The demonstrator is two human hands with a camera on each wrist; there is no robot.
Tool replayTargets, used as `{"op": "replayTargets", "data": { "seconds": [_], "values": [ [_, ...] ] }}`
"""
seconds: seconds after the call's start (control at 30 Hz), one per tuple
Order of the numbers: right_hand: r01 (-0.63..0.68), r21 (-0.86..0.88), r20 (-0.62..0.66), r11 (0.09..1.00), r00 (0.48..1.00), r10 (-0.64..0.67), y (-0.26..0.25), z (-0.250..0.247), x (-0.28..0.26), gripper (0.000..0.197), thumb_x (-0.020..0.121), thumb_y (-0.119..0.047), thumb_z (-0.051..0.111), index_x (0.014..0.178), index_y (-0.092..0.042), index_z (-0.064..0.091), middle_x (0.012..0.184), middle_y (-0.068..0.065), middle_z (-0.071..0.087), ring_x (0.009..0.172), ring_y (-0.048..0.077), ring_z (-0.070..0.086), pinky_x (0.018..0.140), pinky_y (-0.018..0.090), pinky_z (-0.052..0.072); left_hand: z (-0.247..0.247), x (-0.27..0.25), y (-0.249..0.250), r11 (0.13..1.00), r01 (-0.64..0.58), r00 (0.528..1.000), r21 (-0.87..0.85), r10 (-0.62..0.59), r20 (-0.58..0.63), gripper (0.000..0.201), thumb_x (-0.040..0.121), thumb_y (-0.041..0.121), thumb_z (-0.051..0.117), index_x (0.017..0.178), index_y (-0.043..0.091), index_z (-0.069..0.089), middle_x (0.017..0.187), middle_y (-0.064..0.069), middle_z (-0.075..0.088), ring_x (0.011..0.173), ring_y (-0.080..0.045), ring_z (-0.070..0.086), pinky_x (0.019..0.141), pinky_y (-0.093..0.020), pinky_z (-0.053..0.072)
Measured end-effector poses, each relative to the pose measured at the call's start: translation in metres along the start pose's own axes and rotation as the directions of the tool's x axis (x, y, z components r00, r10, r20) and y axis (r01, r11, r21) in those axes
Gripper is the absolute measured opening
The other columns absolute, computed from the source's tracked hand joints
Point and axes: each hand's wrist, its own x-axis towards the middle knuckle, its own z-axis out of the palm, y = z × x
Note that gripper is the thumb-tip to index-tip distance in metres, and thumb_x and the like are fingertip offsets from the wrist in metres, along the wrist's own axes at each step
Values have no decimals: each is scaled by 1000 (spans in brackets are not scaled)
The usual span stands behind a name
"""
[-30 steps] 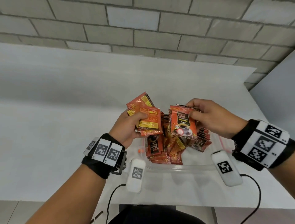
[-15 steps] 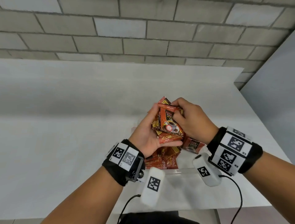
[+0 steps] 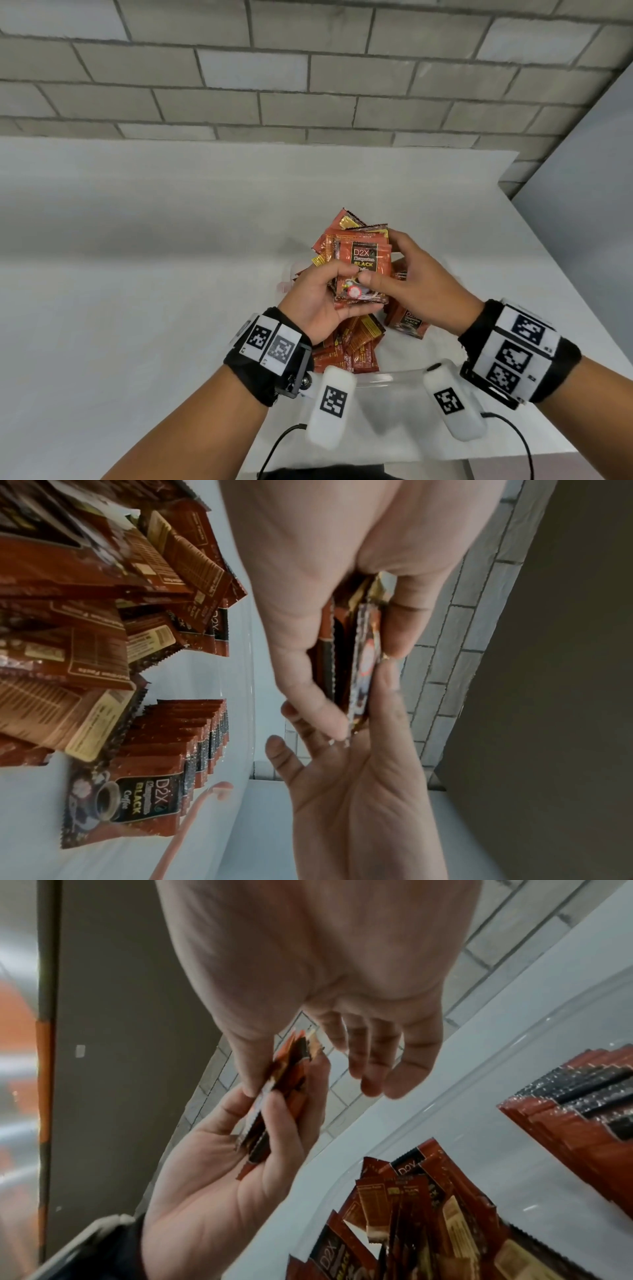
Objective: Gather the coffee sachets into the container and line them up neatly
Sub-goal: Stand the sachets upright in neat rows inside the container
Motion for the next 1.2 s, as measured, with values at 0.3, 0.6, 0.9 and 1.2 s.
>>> {"op": "replayTargets", "data": {
  "seconds": [0.3, 0.6, 0.9, 1.2],
  "values": [
    [-232, 337, 35, 912, 972, 234, 11, -10, 1, 48, 91, -11, 57, 136, -19, 42, 114, 2, 65, 97, 19, 66, 67, 32, 54, -1, 4, 1, 999, -48, 999, -4, 48, -13, 38, 78, 12, 64, 116, 6, 58, 113, -21, 67, 99, -37, 66, 86, -53, 52],
    [-246, 421, 17, 873, 964, 264, 10, -8, -1, 25, 92, -10, 57, 117, -13, 56, 106, 9, 68, 83, 17, 67, 61, 28, 54, -1, 4, -3, 978, -122, 989, 171, 134, -64, 27, 84, -2, 62, 106, 13, 66, 110, -14, 70, 100, -31, 68, 79, -47, 57],
    [-91, 280, -109, 956, 986, 126, 4, -19, -2, 30, 84, 5, 60, 106, -15, 61, 95, 4, 70, 81, 13, 66, 68, 20, 53, -3, 1, -4, 989, -95, 993, 111, 101, -53, 25, 74, 2, 68, 96, 13, 69, 107, -16, 70, 97, -33, 67, 80, -48, 56],
    [-153, 654, -59, 741, 966, 251, 10, -21, 2, 20, 86, 7, 53, 97, -9, 59, 94, 12, 69, 74, 20, 68, 67, 37, 58, -3, 1, 1, 991, -63, 998, -118, 60, -26, 31, 78, 20, 62, 105, 7, 63, 100, -18, 71, 87, -31, 70, 74, -49, 57]
  ]
}}
